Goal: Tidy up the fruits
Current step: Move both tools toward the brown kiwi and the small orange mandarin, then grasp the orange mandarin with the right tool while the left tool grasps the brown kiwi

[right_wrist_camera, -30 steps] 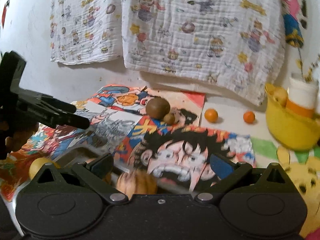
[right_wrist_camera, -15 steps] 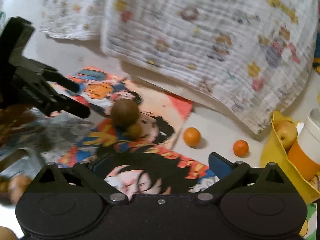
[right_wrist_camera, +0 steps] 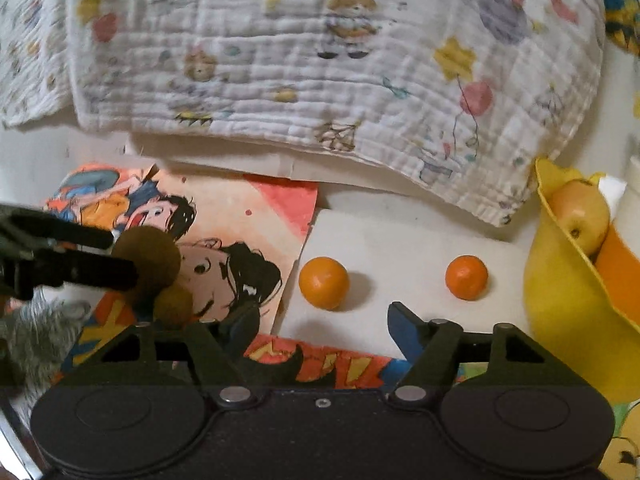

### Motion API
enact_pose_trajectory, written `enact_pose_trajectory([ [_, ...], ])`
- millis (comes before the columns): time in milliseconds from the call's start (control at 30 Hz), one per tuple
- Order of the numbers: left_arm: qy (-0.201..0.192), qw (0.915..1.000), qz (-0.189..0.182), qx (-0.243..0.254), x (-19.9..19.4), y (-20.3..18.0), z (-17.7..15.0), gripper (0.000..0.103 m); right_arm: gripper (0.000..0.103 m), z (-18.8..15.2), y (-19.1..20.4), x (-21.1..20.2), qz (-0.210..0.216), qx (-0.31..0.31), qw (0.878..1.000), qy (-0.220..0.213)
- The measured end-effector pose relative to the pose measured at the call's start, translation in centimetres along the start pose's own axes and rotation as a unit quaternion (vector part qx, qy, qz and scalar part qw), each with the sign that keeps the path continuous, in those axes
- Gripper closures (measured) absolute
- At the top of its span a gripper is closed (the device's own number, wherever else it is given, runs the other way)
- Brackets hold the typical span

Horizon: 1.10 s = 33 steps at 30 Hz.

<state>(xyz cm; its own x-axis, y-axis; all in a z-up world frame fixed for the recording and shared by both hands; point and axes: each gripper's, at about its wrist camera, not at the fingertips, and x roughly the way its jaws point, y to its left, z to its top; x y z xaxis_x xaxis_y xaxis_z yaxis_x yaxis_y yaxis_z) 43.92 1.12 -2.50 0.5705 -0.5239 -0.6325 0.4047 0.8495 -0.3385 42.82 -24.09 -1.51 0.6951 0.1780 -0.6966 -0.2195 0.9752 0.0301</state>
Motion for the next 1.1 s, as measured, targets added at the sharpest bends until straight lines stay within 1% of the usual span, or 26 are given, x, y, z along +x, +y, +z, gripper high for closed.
enact_pose_trajectory([
  [133,0.007,0.9999,-0.004,-0.010,0.9,0.0,0.2,0.016,0.040,0.6,-0.1,1.2,0.006,0.020,1.000,0.010],
  [167,0.008,0.9999,-0.004,-0.012,1.0,0.0,0.2,0.018,0.041,0.8,-0.2,1.5,0.008,0.024,1.000,0.012],
  [267,0.012,0.9999,0.001,-0.011,1.5,0.0,0.2,0.021,0.044,1.3,-0.3,2.3,0.009,0.029,0.999,0.014],
  [367,0.015,0.9998,0.003,-0.010,1.8,0.2,0.0,0.025,0.047,1.8,-0.3,3.0,0.002,0.028,0.999,0.017],
  [400,0.012,0.9999,0.003,-0.009,1.9,0.3,-0.1,0.027,0.049,1.8,-0.4,3.2,-0.001,0.028,0.999,0.019],
  [467,0.009,0.9999,0.006,-0.006,1.9,0.3,-0.1,0.029,0.053,1.9,-0.6,3.6,-0.008,0.034,0.999,0.021],
  [533,0.007,0.9999,0.005,-0.008,2.0,0.4,-0.1,0.029,0.055,1.8,-0.8,4.0,-0.008,0.042,0.999,0.022],
  [600,0.006,0.9999,0.006,-0.010,2.1,0.5,0.0,0.032,0.059,1.8,-0.9,4.2,-0.008,0.045,0.999,0.022],
  [733,0.004,0.9999,0.008,-0.013,2.2,0.5,0.2,0.033,0.066,2.0,-0.9,4.3,-0.005,0.049,0.999,0.018],
  [967,0.002,0.9998,0.013,-0.016,2.4,0.3,0.1,0.035,0.067,1.8,-0.8,4.2,-0.001,0.051,0.999,0.014],
  [1100,0.004,0.9995,0.014,-0.029,2.4,0.4,0.3,0.036,0.067,1.5,-0.7,3.4,0.009,0.055,0.998,0.011],
])
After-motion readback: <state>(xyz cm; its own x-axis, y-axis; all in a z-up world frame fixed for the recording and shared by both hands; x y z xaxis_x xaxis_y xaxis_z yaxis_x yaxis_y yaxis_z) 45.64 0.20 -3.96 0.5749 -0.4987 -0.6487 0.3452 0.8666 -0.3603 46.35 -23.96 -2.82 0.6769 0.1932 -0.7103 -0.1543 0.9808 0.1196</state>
